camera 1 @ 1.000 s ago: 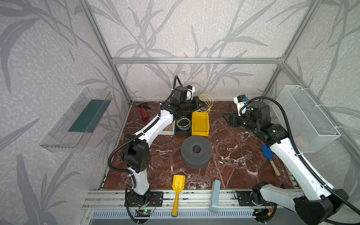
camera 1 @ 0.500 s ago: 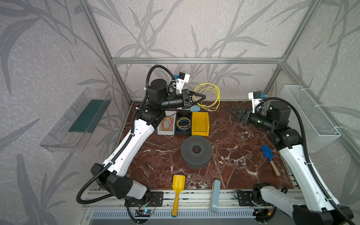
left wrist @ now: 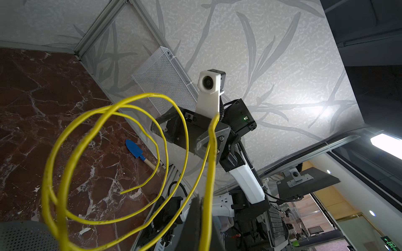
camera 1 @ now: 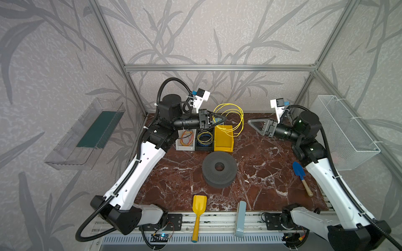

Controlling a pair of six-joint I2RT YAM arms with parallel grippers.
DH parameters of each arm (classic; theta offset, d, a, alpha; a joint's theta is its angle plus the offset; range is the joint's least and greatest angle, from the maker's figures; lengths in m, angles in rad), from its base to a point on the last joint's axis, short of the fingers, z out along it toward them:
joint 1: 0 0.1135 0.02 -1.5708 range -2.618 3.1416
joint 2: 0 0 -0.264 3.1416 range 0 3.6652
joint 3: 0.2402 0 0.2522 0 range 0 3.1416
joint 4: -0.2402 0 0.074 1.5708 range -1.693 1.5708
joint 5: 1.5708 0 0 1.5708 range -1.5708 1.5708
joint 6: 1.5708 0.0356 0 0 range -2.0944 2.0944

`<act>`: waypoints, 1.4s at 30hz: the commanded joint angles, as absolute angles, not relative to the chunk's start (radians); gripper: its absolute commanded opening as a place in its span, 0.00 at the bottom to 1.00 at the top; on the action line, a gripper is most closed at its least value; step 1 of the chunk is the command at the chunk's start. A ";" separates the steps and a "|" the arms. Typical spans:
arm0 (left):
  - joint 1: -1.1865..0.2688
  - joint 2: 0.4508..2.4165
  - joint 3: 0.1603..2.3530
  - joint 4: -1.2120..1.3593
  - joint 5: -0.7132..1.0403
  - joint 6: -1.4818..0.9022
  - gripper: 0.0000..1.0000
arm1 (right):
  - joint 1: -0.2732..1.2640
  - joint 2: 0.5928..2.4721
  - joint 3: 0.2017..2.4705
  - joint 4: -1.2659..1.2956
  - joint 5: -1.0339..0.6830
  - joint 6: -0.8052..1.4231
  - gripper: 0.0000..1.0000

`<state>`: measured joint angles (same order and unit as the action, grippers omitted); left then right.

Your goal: Wrap the cables

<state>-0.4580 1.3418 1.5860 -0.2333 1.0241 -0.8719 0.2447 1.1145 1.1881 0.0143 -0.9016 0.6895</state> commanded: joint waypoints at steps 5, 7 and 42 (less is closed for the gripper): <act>-0.455 1.315 1.582 -0.237 1.077 -0.861 0.00 | 0.250 1.142 1.151 0.106 -0.913 0.701 0.59; -0.454 1.312 1.579 -0.236 1.080 -0.859 0.00 | 0.250 1.150 1.150 0.113 -0.912 0.704 0.57; -0.455 1.294 1.542 -0.253 1.110 -0.828 0.00 | 0.209 1.246 1.279 -0.206 -0.848 0.530 0.53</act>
